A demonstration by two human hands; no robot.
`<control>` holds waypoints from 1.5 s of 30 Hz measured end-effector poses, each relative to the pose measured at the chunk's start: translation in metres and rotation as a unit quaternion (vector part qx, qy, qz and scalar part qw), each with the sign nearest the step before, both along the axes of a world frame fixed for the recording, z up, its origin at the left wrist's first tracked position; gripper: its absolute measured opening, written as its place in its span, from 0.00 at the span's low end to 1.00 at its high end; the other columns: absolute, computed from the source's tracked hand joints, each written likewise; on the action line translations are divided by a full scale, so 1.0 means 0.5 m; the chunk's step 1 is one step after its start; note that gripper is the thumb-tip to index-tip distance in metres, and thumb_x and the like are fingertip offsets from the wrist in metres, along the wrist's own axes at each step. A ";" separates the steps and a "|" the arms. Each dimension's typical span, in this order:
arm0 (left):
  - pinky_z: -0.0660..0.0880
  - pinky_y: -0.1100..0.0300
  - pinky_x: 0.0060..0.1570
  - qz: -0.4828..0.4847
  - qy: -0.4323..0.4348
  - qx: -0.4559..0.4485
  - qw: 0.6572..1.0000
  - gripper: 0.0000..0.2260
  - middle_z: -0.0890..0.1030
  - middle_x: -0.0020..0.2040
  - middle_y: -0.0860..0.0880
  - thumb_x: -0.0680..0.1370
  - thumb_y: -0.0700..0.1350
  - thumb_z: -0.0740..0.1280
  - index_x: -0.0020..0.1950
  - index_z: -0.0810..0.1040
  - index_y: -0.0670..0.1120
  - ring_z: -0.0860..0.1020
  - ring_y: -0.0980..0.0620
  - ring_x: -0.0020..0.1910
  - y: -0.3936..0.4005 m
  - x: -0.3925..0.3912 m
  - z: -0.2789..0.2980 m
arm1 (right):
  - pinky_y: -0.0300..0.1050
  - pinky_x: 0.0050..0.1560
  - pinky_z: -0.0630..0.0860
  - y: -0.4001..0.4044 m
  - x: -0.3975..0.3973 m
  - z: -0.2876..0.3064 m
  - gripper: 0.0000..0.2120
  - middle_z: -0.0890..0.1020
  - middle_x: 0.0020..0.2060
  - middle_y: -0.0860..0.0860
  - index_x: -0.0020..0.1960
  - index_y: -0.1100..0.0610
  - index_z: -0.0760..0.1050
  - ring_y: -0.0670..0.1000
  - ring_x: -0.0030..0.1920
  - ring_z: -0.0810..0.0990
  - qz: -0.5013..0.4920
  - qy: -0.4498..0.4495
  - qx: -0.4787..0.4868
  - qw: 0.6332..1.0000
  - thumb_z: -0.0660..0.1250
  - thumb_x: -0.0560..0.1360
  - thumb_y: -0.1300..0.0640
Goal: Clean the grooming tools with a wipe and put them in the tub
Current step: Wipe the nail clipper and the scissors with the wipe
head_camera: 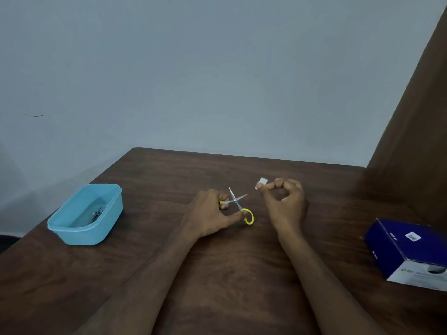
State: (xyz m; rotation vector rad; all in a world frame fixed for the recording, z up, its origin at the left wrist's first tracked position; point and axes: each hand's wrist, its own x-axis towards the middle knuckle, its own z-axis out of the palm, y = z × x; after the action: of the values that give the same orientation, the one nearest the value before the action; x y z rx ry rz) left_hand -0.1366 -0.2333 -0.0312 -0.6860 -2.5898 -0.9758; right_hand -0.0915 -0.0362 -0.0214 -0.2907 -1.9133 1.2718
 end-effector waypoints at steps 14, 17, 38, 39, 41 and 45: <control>0.61 0.55 0.28 -0.034 -0.015 -0.027 0.999 0.32 0.66 0.23 0.52 0.68 0.69 0.75 0.32 0.62 0.46 0.64 0.52 0.25 0.000 0.015 0.011 | 0.32 0.47 0.71 -0.061 -0.027 0.003 0.11 0.80 0.51 0.42 0.35 0.44 0.82 0.36 0.48 0.80 0.058 -0.029 0.022 0.998 0.84 0.67 0.48; 0.61 0.55 0.28 -0.033 -0.003 -0.020 0.999 0.32 0.66 0.24 0.53 0.70 0.68 0.76 0.32 0.62 0.46 0.63 0.52 0.25 0.001 0.015 0.012 | 0.46 0.48 0.78 -0.049 -0.031 0.012 0.11 0.84 0.44 0.44 0.37 0.46 0.82 0.45 0.43 0.83 0.054 0.002 -0.109 0.993 0.82 0.67 0.43; 0.69 0.54 0.45 -0.063 0.068 0.051 0.994 0.20 0.73 0.39 0.52 0.86 0.56 0.54 0.48 0.80 0.47 0.71 0.54 0.45 -0.002 0.002 -0.006 | 0.45 0.43 0.81 -0.048 -0.020 0.009 0.08 0.89 0.46 0.58 0.51 0.57 0.73 0.54 0.42 0.87 0.284 -0.076 -0.349 0.890 0.66 0.86 0.53; 0.68 0.54 0.44 -0.063 0.066 0.057 0.994 0.20 0.73 0.39 0.52 0.87 0.56 0.53 0.46 0.78 0.47 0.71 0.54 0.44 -0.001 0.002 -0.007 | 0.45 0.43 0.80 -0.046 -0.022 0.008 0.08 0.89 0.47 0.57 0.50 0.56 0.73 0.53 0.43 0.86 0.285 -0.076 -0.342 0.892 0.67 0.85 0.53; 0.65 0.55 0.43 -0.072 0.074 0.037 0.994 0.19 0.72 0.37 0.53 0.88 0.55 0.55 0.43 0.74 0.48 0.71 0.54 0.41 0.002 0.003 -0.005 | 0.44 0.39 0.77 -0.047 -0.023 0.009 0.09 0.89 0.49 0.56 0.48 0.56 0.74 0.53 0.43 0.84 0.283 -0.071 -0.314 0.903 0.68 0.85 0.55; 0.70 0.61 0.39 -0.100 0.025 0.049 0.993 0.10 0.79 0.37 0.54 0.87 0.49 0.64 0.47 0.77 0.53 0.77 0.56 0.38 0.004 0.005 0.001 | 0.43 0.37 0.72 -0.049 -0.024 0.007 0.10 0.89 0.46 0.53 0.45 0.55 0.72 0.48 0.41 0.84 0.274 -0.067 -0.250 0.926 0.69 0.84 0.55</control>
State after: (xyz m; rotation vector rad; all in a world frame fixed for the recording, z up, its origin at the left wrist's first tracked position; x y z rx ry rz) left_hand -0.1341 -0.2313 -0.0307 -0.9444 -2.4468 -1.1203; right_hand -0.1036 -0.0608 -0.0176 -0.0956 -1.8169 2.1697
